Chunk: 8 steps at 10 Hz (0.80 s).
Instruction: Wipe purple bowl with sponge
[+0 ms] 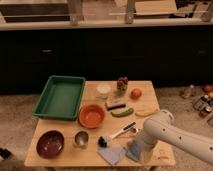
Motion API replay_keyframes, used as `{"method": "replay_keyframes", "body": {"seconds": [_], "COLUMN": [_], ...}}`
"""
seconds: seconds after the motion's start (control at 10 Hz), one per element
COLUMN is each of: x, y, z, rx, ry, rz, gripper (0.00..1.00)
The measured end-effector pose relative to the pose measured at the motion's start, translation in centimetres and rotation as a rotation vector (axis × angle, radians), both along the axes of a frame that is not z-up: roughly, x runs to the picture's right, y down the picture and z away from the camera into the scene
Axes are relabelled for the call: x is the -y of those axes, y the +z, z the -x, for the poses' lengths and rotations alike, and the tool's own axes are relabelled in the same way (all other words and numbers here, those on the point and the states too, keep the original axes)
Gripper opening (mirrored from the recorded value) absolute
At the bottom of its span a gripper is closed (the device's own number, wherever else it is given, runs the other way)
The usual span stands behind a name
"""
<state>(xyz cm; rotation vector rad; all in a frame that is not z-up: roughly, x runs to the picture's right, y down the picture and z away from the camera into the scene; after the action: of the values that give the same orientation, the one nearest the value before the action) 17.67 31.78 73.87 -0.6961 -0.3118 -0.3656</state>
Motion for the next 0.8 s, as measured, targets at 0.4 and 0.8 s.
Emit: {"method": "replay_keyframes", "body": {"seconds": [0.4, 0.8], "x": [-0.33, -0.79], "y": [0.38, 0.86], "z": [1.09, 0.75], "rx": [0.098, 0.175], "ry": [-0.088, -0.139], "rz": [-0.009, 0.020], "gripper": [0.80, 0.80]}}
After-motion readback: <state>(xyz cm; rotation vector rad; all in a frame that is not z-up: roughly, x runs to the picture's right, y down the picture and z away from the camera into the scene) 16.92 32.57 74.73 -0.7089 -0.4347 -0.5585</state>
